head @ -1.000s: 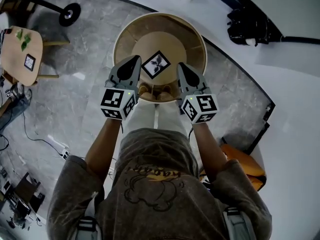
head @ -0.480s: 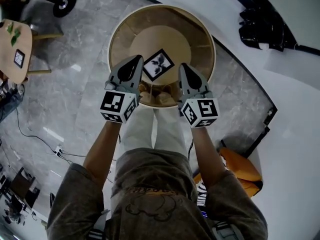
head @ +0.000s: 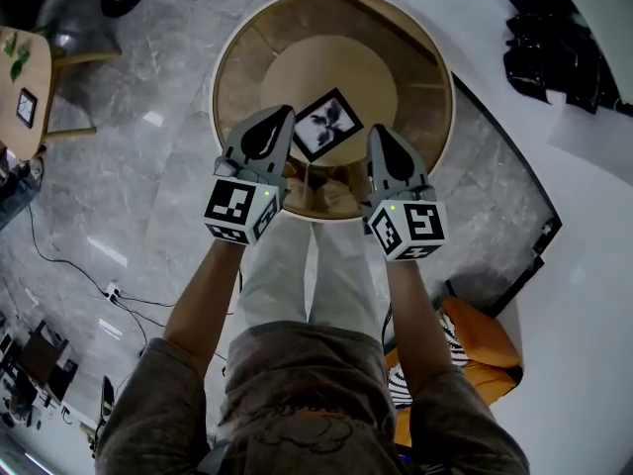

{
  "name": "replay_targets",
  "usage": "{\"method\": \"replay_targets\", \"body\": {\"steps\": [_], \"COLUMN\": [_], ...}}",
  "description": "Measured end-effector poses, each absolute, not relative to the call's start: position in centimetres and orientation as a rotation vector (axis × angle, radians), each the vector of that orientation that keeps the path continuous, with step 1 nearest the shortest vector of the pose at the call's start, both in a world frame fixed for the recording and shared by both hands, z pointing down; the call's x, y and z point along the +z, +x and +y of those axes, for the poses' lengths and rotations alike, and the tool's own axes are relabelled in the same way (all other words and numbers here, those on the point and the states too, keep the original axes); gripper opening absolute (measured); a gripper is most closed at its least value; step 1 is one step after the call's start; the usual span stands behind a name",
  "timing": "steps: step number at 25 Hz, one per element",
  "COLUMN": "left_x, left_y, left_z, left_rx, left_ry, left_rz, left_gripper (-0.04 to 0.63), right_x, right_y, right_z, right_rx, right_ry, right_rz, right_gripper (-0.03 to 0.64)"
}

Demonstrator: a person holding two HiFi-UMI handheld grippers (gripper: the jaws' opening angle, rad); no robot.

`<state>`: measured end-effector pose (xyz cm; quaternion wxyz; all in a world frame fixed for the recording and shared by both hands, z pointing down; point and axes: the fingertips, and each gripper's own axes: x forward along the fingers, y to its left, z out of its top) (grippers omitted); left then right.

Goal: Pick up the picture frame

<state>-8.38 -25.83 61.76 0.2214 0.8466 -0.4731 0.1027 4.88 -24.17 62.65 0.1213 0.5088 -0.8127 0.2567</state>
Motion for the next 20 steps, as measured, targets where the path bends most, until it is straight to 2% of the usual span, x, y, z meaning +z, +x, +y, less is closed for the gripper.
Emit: {"method": "replay_targets", "body": {"steps": [14, 15, 17, 20], "left_x": [64.4, 64.6, 64.9, 65.4], "left_y": [-7.3, -7.2, -7.0, -6.9], "left_z": [-25.4, -25.5, -25.5, -25.6], "left_rx": [0.326, 0.326, 0.323, 0.332], "left_ry": [2.338, 2.337, 2.331, 2.329], "left_rz": [-1.252, -1.246, -1.229, -1.214], "left_gripper": [0.021, 0.031, 0.114, 0.169], "right_x": [65.3, 65.5, 65.7, 65.9], "right_y": [4.8, 4.6, 4.2, 4.1], "right_z": [-23.4, -23.5, -23.5, -23.5], "right_rx": [0.815, 0.825, 0.856, 0.873], "right_ry": [1.469, 1.459, 1.432, 1.43], "right_rz": [-2.354, -2.359, -2.379, -2.384], "right_gripper": [0.024, 0.051, 0.194, 0.218]}}
